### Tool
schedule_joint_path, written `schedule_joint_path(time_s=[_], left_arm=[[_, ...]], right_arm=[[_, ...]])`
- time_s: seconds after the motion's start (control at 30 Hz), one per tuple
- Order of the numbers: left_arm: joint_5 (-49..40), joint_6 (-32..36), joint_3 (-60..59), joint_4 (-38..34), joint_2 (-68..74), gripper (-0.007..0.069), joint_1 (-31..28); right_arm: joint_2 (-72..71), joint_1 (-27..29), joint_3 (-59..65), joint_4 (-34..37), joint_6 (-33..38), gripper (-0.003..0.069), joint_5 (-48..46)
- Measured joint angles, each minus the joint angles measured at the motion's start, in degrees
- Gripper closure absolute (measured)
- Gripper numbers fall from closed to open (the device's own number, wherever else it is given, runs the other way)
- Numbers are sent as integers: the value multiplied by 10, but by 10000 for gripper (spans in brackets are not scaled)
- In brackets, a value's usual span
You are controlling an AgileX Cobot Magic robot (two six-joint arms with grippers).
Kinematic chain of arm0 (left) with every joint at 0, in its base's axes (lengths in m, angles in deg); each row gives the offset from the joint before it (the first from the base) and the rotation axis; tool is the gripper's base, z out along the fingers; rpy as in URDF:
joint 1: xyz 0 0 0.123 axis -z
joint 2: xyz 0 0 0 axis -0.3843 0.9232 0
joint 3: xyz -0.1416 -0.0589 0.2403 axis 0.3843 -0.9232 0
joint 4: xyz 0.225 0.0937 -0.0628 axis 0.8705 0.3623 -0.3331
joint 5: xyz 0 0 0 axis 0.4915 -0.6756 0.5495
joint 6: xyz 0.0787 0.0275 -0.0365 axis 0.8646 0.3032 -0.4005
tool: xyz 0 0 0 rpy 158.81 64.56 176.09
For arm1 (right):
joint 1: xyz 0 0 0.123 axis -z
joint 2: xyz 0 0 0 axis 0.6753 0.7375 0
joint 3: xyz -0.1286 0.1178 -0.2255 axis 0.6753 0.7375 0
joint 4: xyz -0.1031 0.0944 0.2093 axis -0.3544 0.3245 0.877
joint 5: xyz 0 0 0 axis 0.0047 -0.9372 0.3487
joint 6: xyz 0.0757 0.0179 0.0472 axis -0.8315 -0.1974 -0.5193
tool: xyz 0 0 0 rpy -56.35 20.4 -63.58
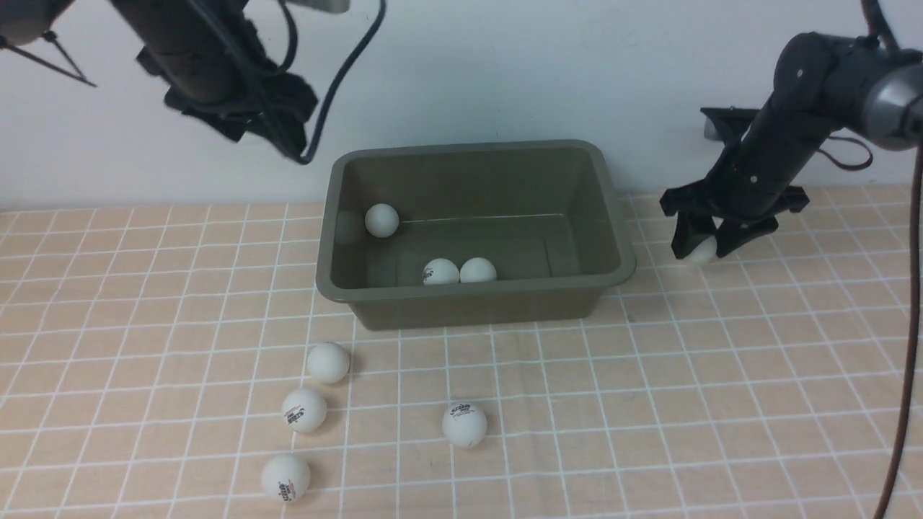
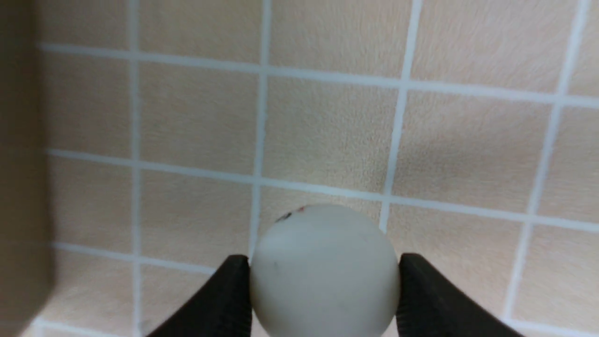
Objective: Put the table tennis balls into the box on the light coffee tablecloth.
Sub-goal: 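Reach for and grasp a ping pong ball on the table, then release the ping pong ball into the bin and lift the gripper away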
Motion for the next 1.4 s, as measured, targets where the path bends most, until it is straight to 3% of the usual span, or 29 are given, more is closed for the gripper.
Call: schedule_joint_path(time_s=[0.23, 0.4, 0.63, 0.9, 1.4], left_arm=[[1, 35, -151, -44, -24, 211, -36], [33, 46, -259, -78, -43, 211, -37], [127, 66, -400, -96, -85, 211, -37], [186, 104, -498, -159, -117, 211, -35], [170, 93, -511, -151, -126, 211, 12]], right_arm=[[-81, -14, 0, 15, -5, 298, -1], [-116, -90, 0, 36, 16, 298, -3], [-85, -177, 0, -10, 9, 298, -7], [-46, -182, -24, 15, 8, 298, 17], [29, -183, -122, 42, 14, 278, -5]])
